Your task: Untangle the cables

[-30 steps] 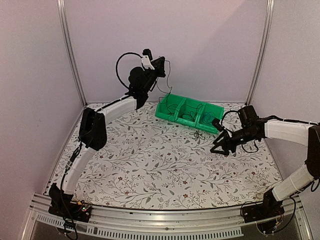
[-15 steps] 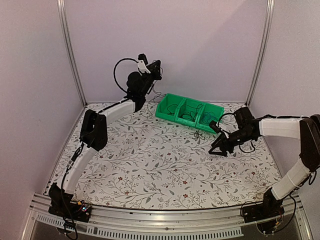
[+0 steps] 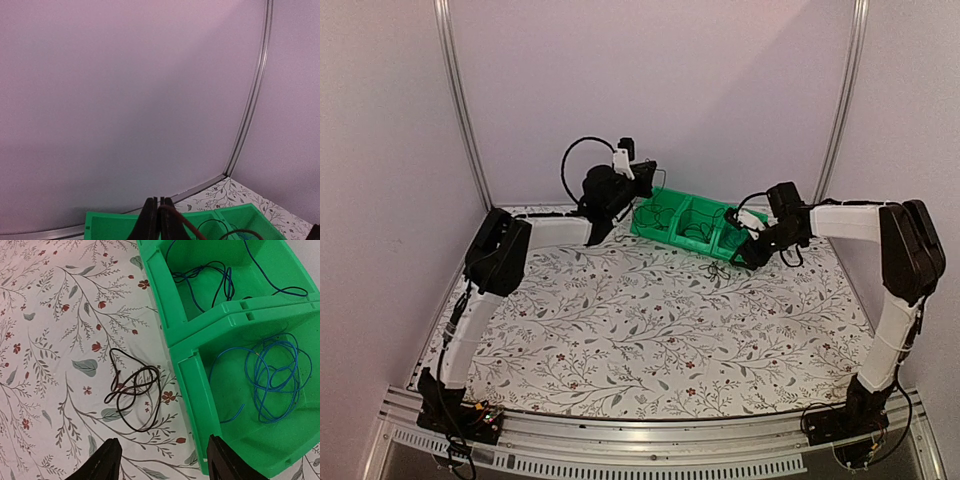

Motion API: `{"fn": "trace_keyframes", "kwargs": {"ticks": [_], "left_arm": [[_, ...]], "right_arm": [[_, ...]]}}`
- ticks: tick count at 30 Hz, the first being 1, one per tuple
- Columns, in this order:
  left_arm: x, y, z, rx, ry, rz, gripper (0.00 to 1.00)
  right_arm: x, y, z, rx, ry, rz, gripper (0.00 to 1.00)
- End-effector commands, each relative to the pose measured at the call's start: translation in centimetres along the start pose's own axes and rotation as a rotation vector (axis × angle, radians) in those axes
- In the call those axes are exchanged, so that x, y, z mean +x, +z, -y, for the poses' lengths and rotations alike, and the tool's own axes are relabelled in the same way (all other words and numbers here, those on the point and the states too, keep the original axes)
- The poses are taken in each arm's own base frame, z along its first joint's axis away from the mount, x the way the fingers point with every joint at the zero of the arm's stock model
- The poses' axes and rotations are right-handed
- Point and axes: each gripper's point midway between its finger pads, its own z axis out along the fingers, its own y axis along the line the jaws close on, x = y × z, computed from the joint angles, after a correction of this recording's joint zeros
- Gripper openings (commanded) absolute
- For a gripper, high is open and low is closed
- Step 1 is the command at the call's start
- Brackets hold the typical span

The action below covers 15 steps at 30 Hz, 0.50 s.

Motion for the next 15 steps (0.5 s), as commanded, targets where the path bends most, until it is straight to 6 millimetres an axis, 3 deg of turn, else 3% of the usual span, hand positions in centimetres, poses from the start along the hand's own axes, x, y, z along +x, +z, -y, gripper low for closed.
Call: {"fn": "trace_keyframes", "kwargs": {"ticks": [1, 7, 10, 15], "left_arm": [[-14.2, -1.8, 3.9, 0.036, 0.019, 0.197, 0.0], [-18.1, -2.5, 5.5, 0.064, -0.092, 0.168, 0.0], [-19.6, -2.9, 7.3, 0.108, -0.101, 0.174, 0.0], [-21.7, -3.1, 9.2, 0.141, -0.074, 0.209, 0.0]], "right_arm": [[0.2, 2.4, 4.0, 0.115, -0.063, -0.071, 0.63], [0.2, 5.7, 6.1, 0.127, -0.086, -0.107, 0.64], [0.7, 6.8, 6.0, 0.1, -0.088, -0.121, 0.63], [2.7, 7.9, 4.3, 0.035, -0.14, -0.155, 0.49]]}}
